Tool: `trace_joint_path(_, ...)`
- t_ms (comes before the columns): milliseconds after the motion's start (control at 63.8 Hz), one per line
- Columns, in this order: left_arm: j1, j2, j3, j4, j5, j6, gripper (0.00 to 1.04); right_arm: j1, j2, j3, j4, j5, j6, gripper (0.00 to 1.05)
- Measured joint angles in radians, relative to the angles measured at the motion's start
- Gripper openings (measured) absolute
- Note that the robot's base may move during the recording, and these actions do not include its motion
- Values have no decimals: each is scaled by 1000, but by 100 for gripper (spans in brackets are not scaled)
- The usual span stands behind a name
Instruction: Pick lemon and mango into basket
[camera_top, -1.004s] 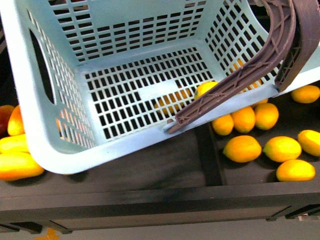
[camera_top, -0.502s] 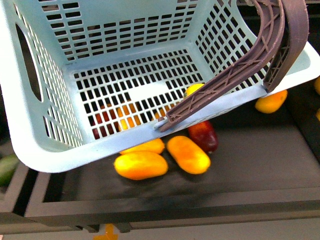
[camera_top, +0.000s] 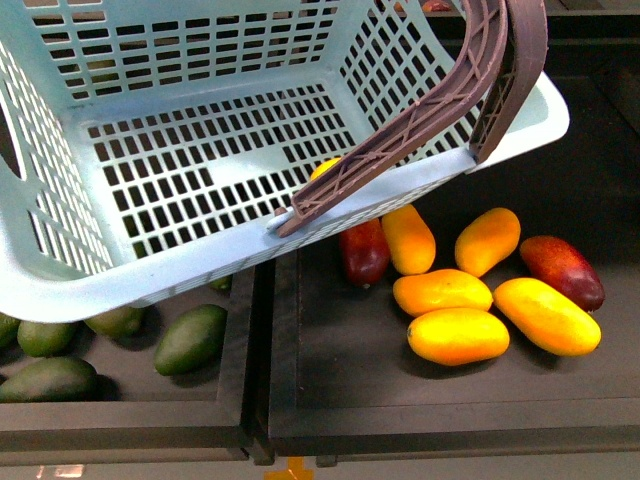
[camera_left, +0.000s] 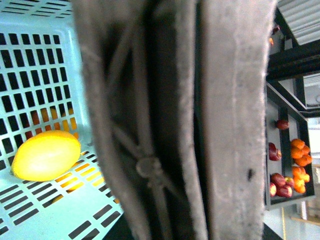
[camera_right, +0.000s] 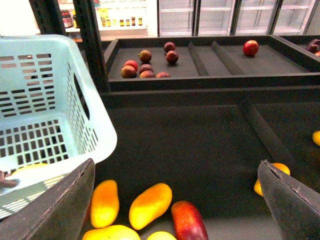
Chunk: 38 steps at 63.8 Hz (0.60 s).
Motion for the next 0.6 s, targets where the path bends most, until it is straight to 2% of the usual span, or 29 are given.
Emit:
trace_joint_path(31, 0, 0, 0, 0, 4, 2, 15, 3, -6, 5, -20, 18, 11, 96)
trace_joint_path(110, -6, 0, 0, 0, 19, -5, 15, -9, -7, 119, -357, 149, 108, 96)
trace_joint_path(173, -10, 0, 0, 0, 32, -11, 15, -67, 70, 209, -515, 140, 148, 96)
trace_joint_path(298, -19, 0, 0, 0, 42, -14, 15, -183, 298, 326, -509, 80, 190, 96)
trace_joint_path(455, -22, 0, 0, 0, 46, -20, 15, -334, 671, 578, -479, 35, 286, 96)
trace_joint_path(596, -20, 0, 0, 0, 26, -19, 15, -395, 927, 770, -476, 41, 336, 96)
